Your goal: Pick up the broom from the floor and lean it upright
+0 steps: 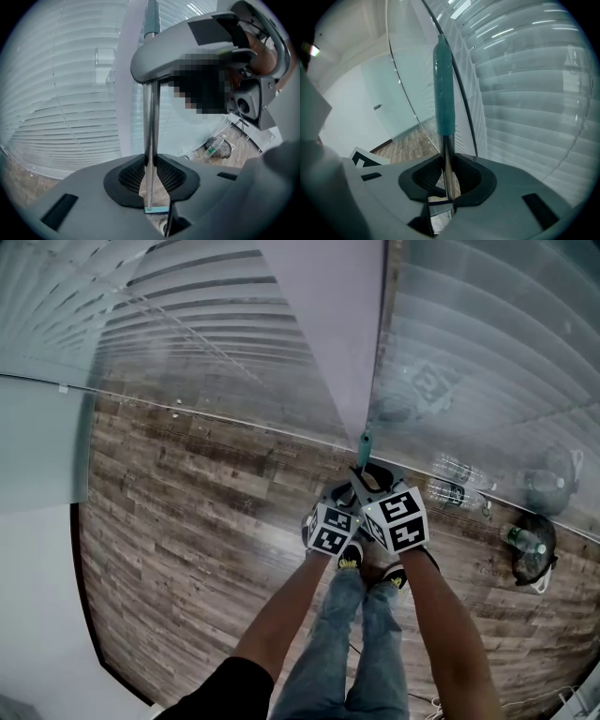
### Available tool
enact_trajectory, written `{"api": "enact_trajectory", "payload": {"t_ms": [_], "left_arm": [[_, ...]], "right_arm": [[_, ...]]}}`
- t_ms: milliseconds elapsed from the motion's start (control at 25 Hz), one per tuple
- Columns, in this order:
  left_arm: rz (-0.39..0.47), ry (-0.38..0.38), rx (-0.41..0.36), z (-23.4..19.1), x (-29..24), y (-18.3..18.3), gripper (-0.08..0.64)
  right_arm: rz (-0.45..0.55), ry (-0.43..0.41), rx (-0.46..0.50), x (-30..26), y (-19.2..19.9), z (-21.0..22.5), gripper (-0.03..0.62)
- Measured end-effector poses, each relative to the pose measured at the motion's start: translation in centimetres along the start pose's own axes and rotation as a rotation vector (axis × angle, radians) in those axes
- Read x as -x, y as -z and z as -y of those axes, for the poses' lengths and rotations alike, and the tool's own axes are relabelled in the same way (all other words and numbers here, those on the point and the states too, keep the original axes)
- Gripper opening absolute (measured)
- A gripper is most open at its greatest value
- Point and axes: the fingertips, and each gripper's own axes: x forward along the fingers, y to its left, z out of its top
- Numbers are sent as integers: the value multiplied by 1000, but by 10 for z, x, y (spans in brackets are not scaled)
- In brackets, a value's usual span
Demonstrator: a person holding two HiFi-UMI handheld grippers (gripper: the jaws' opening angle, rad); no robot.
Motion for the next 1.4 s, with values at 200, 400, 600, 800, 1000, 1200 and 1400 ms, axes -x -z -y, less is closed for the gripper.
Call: {"api": "enact_trajectory", "payload": {"t_ms": [200,400,600,800,1000,1200,1400], "left_arm": [[2,11,1,2,3,1,87],[5,11,-41,4,1,-2,87],[3,9,-40,0,0,-2,87],[16,8,-46,1,4,-2,87],[16,-9,-71,5,13,-3,87],[27,-21,-89,3,23,-9,87],[52,-25,-128,10,44,-29,87]], "right_arm": [[34,-14,-1,3,-1,-2,94],[50,-35,-46,5,0,1,97],[31,-97,-119,4,4,-1,163],[50,-90,-119,19,15,-2,163],[54,-74,-202,44,32,5,163],[44,-13,-171,96,47,16,162],[77,60,-84,178,53,26,127]]}}
